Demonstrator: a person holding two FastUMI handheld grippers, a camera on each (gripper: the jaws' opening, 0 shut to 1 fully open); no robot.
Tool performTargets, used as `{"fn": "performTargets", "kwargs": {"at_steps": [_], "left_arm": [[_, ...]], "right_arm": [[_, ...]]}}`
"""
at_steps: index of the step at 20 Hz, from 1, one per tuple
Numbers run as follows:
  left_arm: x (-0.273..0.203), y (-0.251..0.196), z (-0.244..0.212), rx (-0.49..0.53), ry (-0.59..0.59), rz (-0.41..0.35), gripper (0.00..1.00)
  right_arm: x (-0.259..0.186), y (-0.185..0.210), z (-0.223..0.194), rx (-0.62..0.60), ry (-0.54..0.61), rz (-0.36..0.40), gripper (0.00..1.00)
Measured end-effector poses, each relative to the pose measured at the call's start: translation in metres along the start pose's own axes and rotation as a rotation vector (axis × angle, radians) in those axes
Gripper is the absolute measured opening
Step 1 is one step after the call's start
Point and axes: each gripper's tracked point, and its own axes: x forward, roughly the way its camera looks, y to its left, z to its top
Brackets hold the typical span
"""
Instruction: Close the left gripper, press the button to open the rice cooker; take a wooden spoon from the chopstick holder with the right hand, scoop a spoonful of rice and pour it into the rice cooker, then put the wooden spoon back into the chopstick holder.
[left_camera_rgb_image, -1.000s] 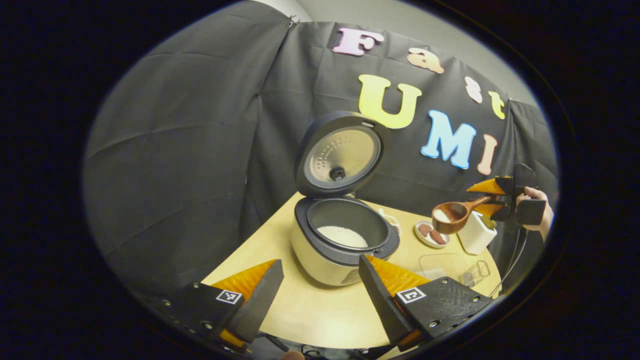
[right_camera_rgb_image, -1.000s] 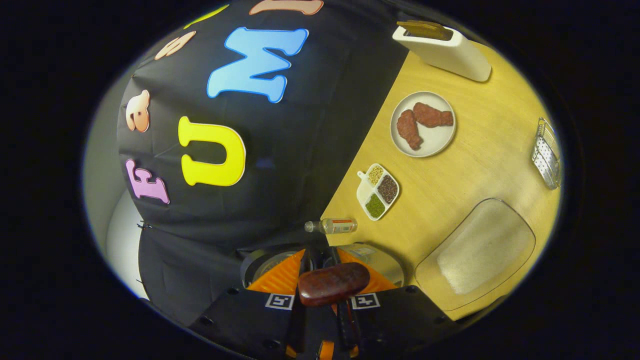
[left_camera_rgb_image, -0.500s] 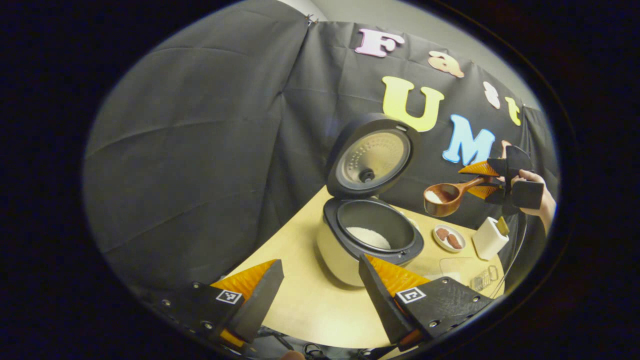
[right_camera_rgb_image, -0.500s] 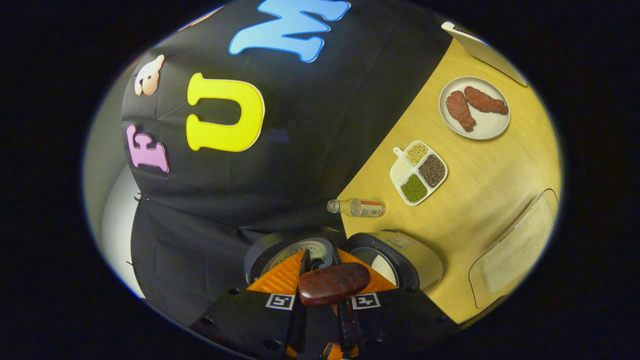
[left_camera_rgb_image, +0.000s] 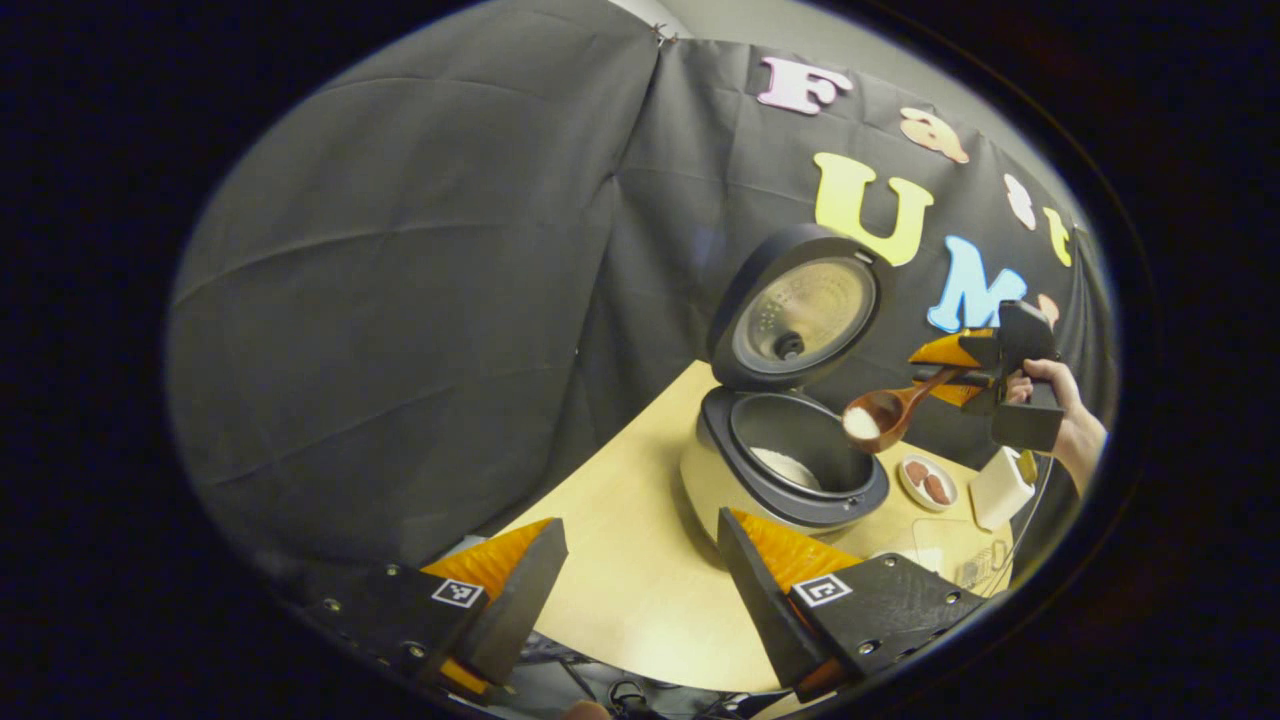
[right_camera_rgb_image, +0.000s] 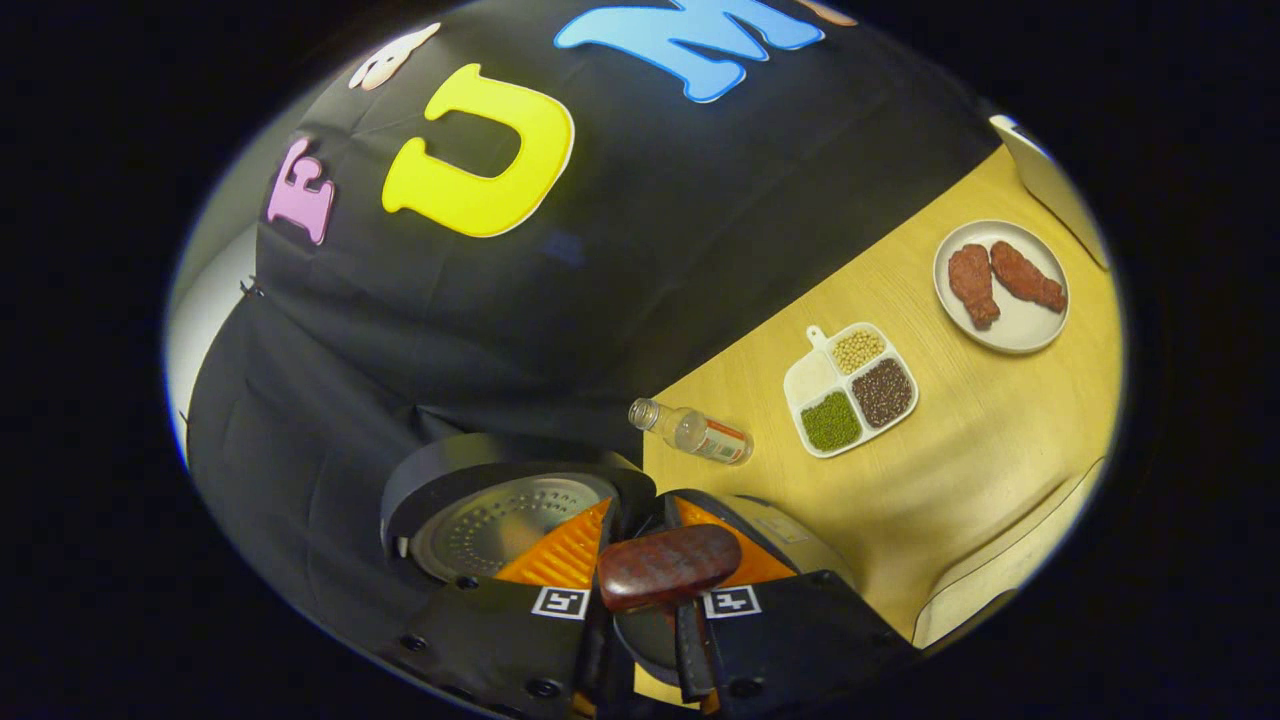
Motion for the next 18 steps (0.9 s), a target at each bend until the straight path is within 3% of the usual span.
{"fn": "performTargets", "kwargs": {"at_steps": [3, 4, 5, 7, 11, 14, 18], "left_arm": [[-0.001, 0.006, -0.004, -0.011, 0.009, 0.018, 0.96], [-0.001, 0.007, -0.007, -0.014, 0.014, 0.022, 0.96], [-0.002, 0.009, -0.006, -0.016, 0.019, 0.024, 0.96], [-0.001, 0.009, -0.009, -0.018, 0.022, 0.024, 0.96], [0.000, 0.003, -0.011, -0.008, 0.018, 0.019, 0.96], [-0.001, 0.000, -0.007, -0.003, 0.014, 0.009, 0.95], [-0.001, -0.001, -0.017, 0.004, 0.027, 0.007, 0.96]], "right_arm": [[0.010, 0.001, -0.004, -0.096, 0.011, -0.012, 0.22], [0.012, 0.002, -0.006, -0.124, 0.010, -0.014, 0.27], [0.015, 0.005, -0.008, -0.154, 0.011, -0.014, 0.23], [0.020, 0.013, -0.012, -0.227, 0.021, -0.015, 0.27], [0.028, 0.027, -0.022, -0.394, 0.038, -0.008, 0.23], [0.032, 0.036, -0.025, -0.486, 0.037, -0.005, 0.27], [0.033, 0.053, -0.031, -0.601, 0.040, 0.026, 0.23]]}}
